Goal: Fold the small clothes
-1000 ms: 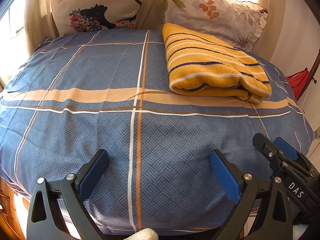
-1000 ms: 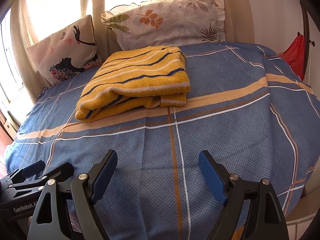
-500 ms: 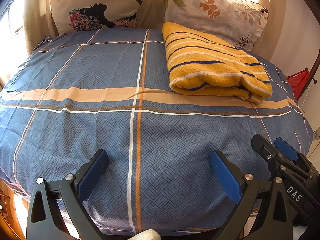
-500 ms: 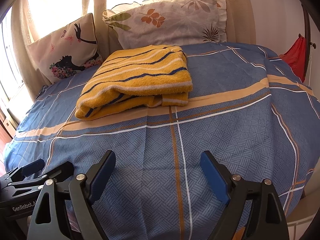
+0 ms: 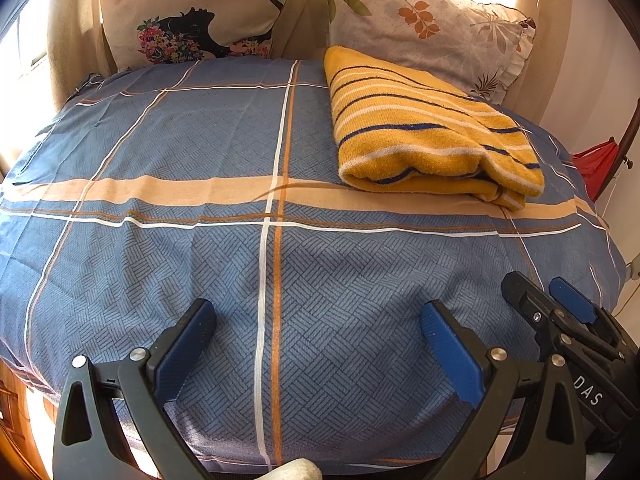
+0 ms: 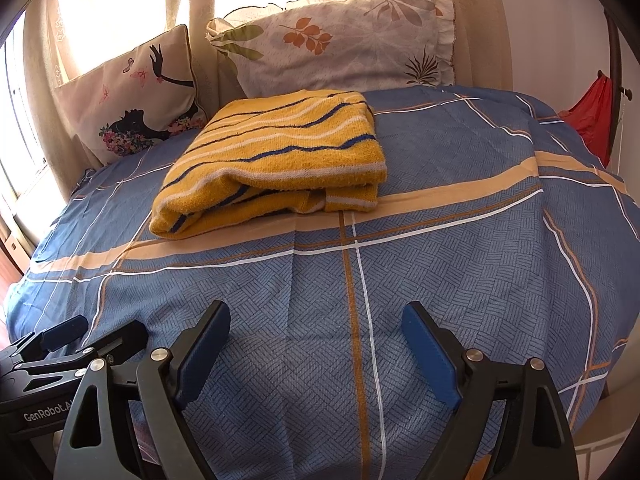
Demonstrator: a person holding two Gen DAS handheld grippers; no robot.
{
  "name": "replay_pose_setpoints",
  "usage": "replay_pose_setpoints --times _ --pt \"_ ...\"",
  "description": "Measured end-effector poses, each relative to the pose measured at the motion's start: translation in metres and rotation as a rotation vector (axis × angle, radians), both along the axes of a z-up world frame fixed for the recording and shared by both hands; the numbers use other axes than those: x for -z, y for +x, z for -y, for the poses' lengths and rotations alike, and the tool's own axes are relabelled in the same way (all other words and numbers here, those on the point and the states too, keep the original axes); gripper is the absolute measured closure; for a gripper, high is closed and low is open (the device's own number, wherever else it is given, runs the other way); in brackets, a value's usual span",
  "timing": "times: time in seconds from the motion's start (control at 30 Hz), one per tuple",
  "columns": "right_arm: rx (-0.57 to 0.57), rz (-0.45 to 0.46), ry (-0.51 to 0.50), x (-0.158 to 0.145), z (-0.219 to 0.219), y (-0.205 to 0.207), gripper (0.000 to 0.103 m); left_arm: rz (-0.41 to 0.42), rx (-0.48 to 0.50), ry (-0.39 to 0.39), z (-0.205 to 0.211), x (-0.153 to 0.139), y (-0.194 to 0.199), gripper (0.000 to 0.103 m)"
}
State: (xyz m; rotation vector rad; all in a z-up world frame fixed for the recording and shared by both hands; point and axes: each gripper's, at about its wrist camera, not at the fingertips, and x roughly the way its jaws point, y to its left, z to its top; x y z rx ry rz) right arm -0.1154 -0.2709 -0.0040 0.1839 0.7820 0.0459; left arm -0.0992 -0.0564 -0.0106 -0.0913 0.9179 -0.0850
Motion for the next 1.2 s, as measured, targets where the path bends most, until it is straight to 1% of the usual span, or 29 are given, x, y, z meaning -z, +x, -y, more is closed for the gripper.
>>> replay_pose_setpoints --times 0.63,0.83,0.93,1.07,1.2 --pt "0.004 0.004 -0.014 0.001 0.001 -0.001 0.012 0.021 -0.001 0.006 -0.001 0.001 0.000 0.000" --pt "0.003 0.010 -0.002 -0.001 0.004 0.000 0.012 0.034 -0.005 0.004 0.000 0.000 0.000 0.000" --pt "0.003 0.032 0.014 -0.008 0.005 -0.001 0.012 0.051 -0.002 0.002 -0.001 -0.005 -0.001 0.000" --pt "-0.015 0.057 -0.021 -0.018 0.001 0.006 0.012 0.101 0.011 0.006 -0.006 -0.019 -0.001 0.000" --pt "-0.036 0.076 -0.023 -0.023 -0.005 0.014 0.012 0.094 -0.007 -0.027 -0.025 -0.027 0.009 0.000"
